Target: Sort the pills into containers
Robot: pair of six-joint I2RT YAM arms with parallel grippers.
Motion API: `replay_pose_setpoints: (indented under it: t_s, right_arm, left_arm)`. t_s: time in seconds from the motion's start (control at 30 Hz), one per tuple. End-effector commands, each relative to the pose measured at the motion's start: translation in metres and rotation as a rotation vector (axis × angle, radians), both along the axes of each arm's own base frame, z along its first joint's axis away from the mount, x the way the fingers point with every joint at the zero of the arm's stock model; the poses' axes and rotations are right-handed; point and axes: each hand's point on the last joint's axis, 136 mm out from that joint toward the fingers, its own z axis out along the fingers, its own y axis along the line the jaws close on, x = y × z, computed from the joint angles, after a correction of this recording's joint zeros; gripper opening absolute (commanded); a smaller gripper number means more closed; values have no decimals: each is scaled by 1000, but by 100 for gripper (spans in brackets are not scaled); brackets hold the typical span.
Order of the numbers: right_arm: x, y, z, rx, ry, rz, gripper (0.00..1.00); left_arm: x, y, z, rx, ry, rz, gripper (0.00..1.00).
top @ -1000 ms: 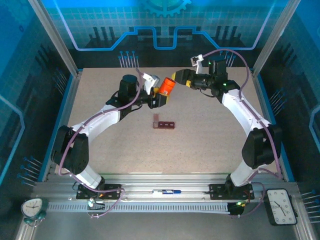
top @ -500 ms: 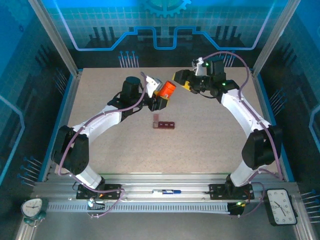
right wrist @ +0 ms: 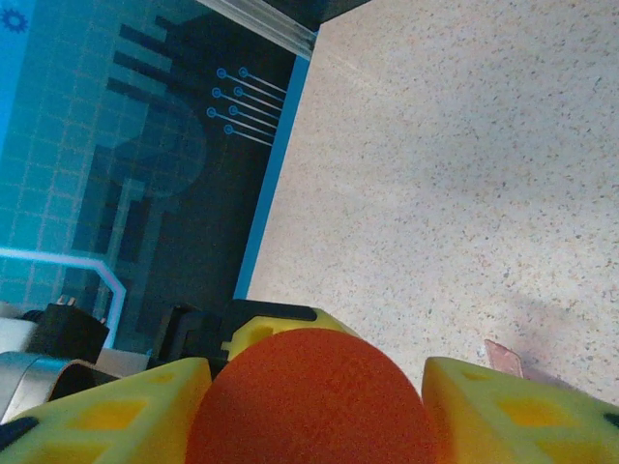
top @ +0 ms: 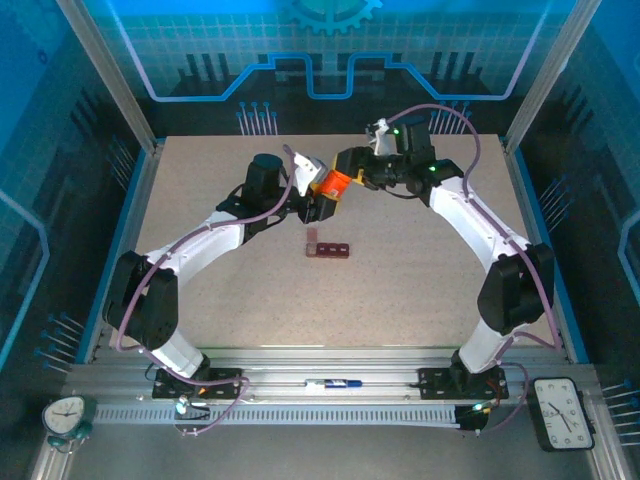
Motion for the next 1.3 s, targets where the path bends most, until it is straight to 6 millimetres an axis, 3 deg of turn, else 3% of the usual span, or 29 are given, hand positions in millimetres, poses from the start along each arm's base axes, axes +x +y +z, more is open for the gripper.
replay_pose_setpoints:
  t_s: [0.0,0.2,0.37,0.57,0.67,0.73,0.97,1.27]
  right_arm:
    - [1,0,3,-25,-22,-1,53]
    - [3,-1,14,8,-136,64,46]
    - [-12,-7,33,30,-342,266,47]
    - [-22,-17,41,119,-368,326,50]
    - [-24,-18,47,134,-361,301,72]
    - [-22,-22,48,122,-341,250,79]
    - [1,-52,28,52,-164,-49,81]
    - [6,-45,8,51,-63,-114,81]
  left_arm:
    - [1,-4,22,-19,-67,-13,26]
    - [2,-5,25,-47,-54,-12,25]
    - [-9,-8,34,-111,-18,-80,26]
    - [-15,-12,39,-172,36,-136,27]
    - [-11,-10,36,-159,28,-113,26]
    - [-9,-9,35,-144,14,-98,26]
    - [2,-1,25,-2,-107,15,24]
    - [1,-3,18,47,-127,20,25]
